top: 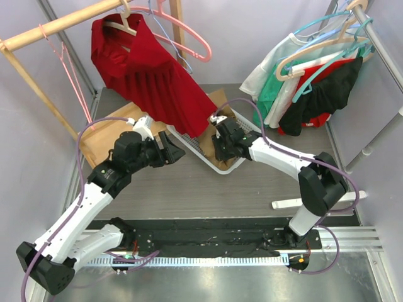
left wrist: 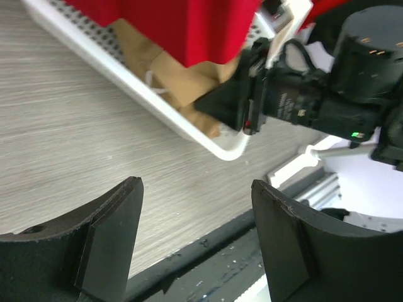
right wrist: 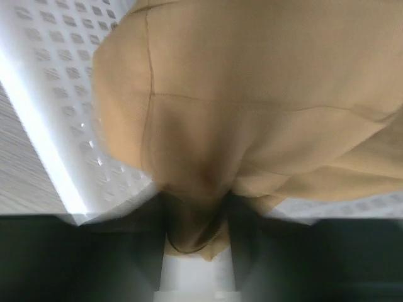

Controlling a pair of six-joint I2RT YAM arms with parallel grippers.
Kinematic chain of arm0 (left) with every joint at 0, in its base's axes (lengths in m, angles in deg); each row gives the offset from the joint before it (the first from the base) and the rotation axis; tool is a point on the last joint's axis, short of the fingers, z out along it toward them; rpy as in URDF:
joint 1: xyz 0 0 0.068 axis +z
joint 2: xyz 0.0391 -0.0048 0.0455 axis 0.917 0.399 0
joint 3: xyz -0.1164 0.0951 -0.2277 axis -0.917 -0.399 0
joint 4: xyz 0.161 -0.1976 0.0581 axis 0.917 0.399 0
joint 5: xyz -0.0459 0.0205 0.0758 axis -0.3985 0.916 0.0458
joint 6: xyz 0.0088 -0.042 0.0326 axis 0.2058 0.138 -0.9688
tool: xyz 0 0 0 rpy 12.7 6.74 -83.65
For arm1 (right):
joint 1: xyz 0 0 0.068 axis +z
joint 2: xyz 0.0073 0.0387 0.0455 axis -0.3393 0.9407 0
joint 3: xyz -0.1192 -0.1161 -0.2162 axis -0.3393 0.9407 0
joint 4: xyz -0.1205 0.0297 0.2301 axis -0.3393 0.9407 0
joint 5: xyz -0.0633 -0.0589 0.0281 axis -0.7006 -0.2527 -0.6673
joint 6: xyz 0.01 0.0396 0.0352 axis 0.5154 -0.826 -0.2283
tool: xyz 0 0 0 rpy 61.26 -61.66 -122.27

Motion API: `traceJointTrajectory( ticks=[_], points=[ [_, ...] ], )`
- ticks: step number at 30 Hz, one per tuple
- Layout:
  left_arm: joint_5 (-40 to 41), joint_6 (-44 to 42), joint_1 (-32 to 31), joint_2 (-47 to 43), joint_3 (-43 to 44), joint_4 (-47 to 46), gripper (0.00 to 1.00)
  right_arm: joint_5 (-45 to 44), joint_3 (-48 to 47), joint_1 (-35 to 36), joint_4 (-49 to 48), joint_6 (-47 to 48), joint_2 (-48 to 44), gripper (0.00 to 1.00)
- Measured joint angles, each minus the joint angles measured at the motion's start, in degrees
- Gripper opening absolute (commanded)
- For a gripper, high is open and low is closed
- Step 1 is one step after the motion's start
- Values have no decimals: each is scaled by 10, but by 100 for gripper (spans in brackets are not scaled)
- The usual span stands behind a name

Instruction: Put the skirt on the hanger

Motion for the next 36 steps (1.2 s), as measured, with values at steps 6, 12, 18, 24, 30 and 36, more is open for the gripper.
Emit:
traceJointTrajectory(
  ticks=[6, 12, 18, 24, 30, 36],
  points=[
    [34, -2, 0, 0, -14, 17, 73, -23, -47, 0, 26, -18, 6, 1],
    [54, -4, 0, 11, -17, 16, 73, -47, -87, -1, 49, -17, -77, 1],
    [54, -19, 0, 74, -16, -16, 73, -37, -157, -10, 52, 4, -178, 1],
    [50, -34, 0, 145, 3, -38, 73, -6, -204, -12, 62, 42, -242, 1],
    [24, -56, 0, 165, 38, -63, 73, 32, -231, -13, 72, 63, -261, 1],
    [-99, -65, -9, 136, 8, -140, 77, 45, -218, -13, 81, 31, -264, 1]
  ],
)
